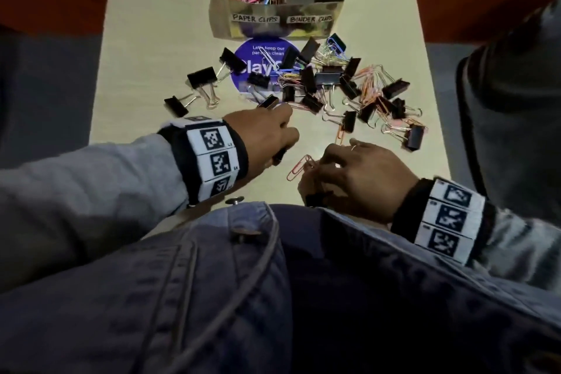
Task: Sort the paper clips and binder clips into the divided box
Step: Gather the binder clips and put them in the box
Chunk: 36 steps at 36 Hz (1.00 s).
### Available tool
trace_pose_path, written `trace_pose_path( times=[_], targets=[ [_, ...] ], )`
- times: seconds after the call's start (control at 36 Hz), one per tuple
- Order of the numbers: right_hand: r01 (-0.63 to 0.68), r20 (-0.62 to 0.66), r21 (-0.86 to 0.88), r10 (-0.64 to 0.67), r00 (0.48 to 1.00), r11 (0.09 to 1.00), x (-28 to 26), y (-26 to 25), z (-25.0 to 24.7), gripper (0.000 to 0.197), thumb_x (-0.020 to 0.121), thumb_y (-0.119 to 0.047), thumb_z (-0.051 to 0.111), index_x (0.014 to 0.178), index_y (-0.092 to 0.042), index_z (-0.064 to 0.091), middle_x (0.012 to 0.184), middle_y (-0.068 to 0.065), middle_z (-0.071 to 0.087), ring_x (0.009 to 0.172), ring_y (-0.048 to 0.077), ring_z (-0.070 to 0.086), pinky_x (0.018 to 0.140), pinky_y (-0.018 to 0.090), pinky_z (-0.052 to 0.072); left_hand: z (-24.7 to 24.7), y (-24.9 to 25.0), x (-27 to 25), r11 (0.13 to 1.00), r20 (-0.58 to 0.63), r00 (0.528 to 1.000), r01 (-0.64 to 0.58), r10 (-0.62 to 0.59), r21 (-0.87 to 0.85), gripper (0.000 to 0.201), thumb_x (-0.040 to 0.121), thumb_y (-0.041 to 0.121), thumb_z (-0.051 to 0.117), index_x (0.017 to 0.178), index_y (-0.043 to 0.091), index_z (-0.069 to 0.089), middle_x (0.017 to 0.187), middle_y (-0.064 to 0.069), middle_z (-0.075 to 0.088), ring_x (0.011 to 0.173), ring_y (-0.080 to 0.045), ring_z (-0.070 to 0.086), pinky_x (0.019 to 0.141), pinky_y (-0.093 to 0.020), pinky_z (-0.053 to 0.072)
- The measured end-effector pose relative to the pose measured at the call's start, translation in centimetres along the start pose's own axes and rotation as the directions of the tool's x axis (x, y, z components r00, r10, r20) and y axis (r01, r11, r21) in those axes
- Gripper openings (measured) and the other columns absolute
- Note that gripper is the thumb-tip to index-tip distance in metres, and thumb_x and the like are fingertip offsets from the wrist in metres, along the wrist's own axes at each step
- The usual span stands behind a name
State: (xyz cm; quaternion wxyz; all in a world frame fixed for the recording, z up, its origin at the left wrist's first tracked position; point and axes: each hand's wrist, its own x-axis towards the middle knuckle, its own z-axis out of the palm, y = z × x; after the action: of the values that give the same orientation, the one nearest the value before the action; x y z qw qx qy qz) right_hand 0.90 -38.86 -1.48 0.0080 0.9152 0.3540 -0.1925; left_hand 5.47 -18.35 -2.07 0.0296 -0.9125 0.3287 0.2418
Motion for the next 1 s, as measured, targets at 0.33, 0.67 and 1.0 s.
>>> trace_pose_path(
  times=[0.33, 0.67, 1.0],
  targets=[
    [-0.003, -0.125, 0.103, 0.016, 0.992, 0.995, -2.0, -1.5, 1.9, 0.04, 0.086, -0.043, 0.039, 0.114, -0.026, 0.063, 0.127, 0.007, 0.058, 0.086, 0.027, 0.07, 0.089, 0.05, 0.051, 1.0, 0.2, -4.1, 0.999, 0.137, 0.99, -0.039, 0.034, 0.03, 0.032, 0.088, 0.032, 0.058, 0.118, 0.03, 0.05, 0.129, 0.002, 0.034, 0.098, -0.018, 0.05, 0.071, -0.028, 0.044],
    [-0.173, 0.092, 0.033, 0.17, 0.981, 0.984, 2.1, 1.6, 0.4, 0.072, 0.09, -0.057, 0.036, 0.15, -0.019, 0.019, 0.159, -0.006, 0.008, 0.136, 0.019, 0.038, 0.115, 0.049, 0.023, -0.1, 0.5, -3.0, 0.99, 0.086, 0.994, 0.056, -0.067, 0.128, 0.074, 0.079, 0.071, 0.046, 0.136, 0.024, 0.039, 0.141, 0.002, 0.036, 0.123, -0.02, 0.044, 0.096, -0.041, 0.04],
    [-0.224, 0.114, 0.022, 0.22, 0.969, 0.974, -1.1, 2.5, 0.7, 0.07, 0.09, -0.055, 0.042, 0.147, -0.02, 0.024, 0.159, 0.0, 0.008, 0.132, 0.023, 0.043, 0.117, 0.044, 0.019, -1.3, 1.6, -1.3, 0.948, 0.145, 0.971, -0.218, 0.188, 0.232, 0.051, 0.089, 0.053, 0.047, 0.137, 0.045, 0.033, 0.143, 0.004, 0.029, 0.126, -0.018, 0.037, 0.093, -0.041, 0.037]
  ],
)
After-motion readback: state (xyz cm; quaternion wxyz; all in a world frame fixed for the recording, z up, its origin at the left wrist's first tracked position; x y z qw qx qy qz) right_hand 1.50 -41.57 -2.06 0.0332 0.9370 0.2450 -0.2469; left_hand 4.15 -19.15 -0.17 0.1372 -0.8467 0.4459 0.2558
